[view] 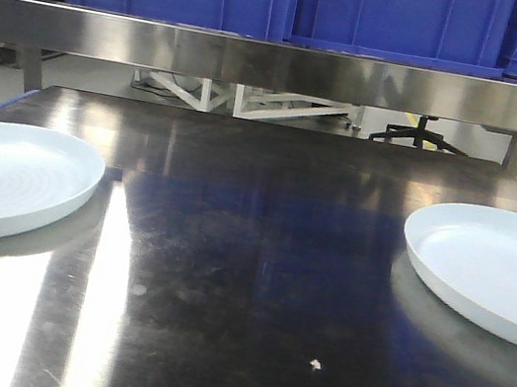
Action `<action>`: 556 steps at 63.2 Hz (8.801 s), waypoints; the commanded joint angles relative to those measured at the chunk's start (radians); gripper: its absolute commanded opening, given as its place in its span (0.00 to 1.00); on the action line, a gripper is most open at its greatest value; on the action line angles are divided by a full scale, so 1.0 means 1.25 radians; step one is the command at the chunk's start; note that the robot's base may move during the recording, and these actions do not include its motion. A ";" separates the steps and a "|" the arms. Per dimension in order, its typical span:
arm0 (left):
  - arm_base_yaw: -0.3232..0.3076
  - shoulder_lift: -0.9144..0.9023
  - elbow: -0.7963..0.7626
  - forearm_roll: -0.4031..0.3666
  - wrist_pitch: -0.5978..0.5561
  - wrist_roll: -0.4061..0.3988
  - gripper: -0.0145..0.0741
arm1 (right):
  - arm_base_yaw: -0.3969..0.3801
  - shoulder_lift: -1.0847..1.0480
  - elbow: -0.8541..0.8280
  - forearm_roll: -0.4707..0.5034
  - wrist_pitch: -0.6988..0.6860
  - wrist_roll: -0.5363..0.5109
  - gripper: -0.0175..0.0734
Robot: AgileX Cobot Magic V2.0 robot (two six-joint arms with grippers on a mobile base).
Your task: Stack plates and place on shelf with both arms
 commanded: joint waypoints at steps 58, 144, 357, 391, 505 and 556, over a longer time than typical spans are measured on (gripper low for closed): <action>0.002 0.363 -0.259 0.038 0.111 0.003 0.27 | 0.002 -0.015 0.001 0.002 -0.070 -0.002 0.21; -0.014 0.363 -0.259 0.045 0.086 0.003 0.27 | 0.012 0.631 -0.551 0.025 0.230 0.018 0.21; -0.129 0.750 -0.387 -0.129 -0.005 -0.067 0.27 | 0.011 0.886 -0.551 0.021 0.115 0.018 0.82; -0.380 0.950 -0.431 -0.209 -0.112 -0.059 0.27 | 0.011 0.886 -0.551 0.021 0.148 0.018 0.82; 0.060 0.413 -0.032 -0.074 -0.142 -0.068 0.27 | 0.011 0.886 -0.551 0.021 0.141 0.018 0.82; 0.060 0.244 0.149 -0.060 -0.149 -0.068 0.27 | 0.011 0.886 -0.551 0.021 0.147 0.018 0.50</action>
